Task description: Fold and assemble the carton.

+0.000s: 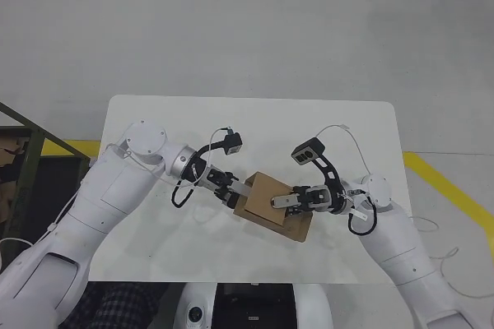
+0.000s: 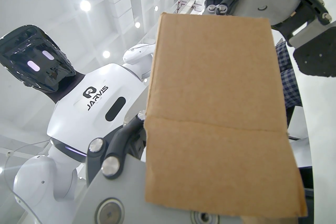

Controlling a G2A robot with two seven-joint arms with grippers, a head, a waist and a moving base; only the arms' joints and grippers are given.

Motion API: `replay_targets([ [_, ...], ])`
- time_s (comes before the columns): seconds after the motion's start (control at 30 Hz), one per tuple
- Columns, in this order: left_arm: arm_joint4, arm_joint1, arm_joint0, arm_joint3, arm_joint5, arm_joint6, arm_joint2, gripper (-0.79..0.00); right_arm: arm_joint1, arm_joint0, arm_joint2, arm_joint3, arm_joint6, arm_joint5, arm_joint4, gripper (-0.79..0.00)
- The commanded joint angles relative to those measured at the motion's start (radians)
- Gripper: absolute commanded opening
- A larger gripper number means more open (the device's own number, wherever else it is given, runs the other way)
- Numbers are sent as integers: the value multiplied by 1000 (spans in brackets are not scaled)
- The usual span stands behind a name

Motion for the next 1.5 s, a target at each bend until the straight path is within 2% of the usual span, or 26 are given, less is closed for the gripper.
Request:
replay_targets([
  [0.0, 1, 0, 0, -3, 2, 0, 3, 0, -1, 0, 0, 1, 2, 2, 0, -785],
  [0.5, 3, -4, -8, -3, -4, 6, 12, 0, -5, -2, 8, 2, 5, 5, 1, -785],
  [0.67, -9, 6, 1, 16, -22, 34, -36, 0, -2, -9, 23, 3, 12, 12, -2, -785],
  [0.83, 6, 22, 26, -6, -45, 80, -97, 0, 3, -15, 35, -1, 31, 31, -25, -785],
  [1.17, 46, 37, 104, -99, -166, 223, -176, 0, 42, 16, -54, -35, 44, 44, -82, -785],
  [1.47, 107, 47, 170, -159, -338, 362, -251, 0, 76, 82, -116, 29, 44, 44, -55, -785],
])
